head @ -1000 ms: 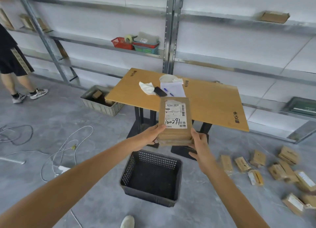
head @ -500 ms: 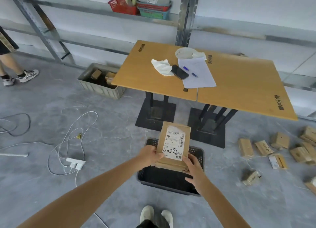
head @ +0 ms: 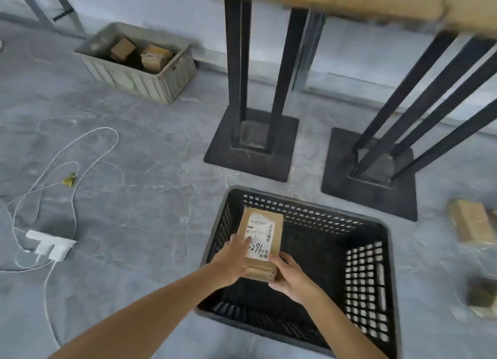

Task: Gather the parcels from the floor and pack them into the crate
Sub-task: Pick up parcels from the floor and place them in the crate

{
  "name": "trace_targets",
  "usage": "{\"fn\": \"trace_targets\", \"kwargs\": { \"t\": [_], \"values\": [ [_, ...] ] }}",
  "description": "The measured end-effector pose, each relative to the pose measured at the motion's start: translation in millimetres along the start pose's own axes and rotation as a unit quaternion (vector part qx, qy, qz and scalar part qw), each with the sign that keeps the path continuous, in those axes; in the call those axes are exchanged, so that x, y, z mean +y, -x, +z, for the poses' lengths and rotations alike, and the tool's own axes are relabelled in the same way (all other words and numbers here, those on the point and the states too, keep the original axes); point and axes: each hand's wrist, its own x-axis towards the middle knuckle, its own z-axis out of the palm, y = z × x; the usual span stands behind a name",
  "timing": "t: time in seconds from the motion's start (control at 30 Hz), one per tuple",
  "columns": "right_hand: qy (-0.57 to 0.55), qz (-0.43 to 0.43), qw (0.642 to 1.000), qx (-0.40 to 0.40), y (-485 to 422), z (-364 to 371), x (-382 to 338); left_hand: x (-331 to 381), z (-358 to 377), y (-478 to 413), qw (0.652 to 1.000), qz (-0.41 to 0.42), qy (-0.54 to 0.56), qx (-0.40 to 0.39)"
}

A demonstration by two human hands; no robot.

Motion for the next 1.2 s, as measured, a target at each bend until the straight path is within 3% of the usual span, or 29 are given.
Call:
{"fn": "trace_targets", "kwargs": {
  "t": [0.2, 0.37, 0.47, 0.57, 0.73, 0.93, 1.2],
  "values": [
    [-0.011, 0.009, 1.000, -0.022, -143.4, -4.2, 22.8, -45.7, 77.8, -113.1, 0.989, -0.054, -0.128, -0.055],
    [-0.006, 0.005, 1.000, -0.016, -194.9, 3.8, 39.2, -57.7, 118.7, -158.0, 0.972, -0.123, -0.180, -0.091],
    [0.063, -0.002, 0.998, 0.006, -192.2, 6.0, 42.0, -55.4, 122.6, -161.1, 0.961, -0.143, -0.217, -0.098],
    [0.186, -0.050, 0.978, 0.081, -168.5, 6.0, 28.7, -53.5, 103.6, -148.5, 0.966, -0.102, -0.224, -0.076],
    [0.286, -0.153, 0.936, 0.138, -77.1, 6.1, -25.5, -19.3, 26.1, -79.8, 0.984, -0.034, -0.173, -0.005],
    [0.346, -0.252, 0.894, 0.132, 127.5, 24.1, -129.4, 68.3, -131.4, 50.7, 0.988, 0.022, -0.138, 0.072],
    [0.300, -0.399, 0.837, 0.223, 443.7, 37.8, -281.0, 221.3, -384.2, 246.4, 0.959, 0.095, -0.177, 0.197]
  ]
}}
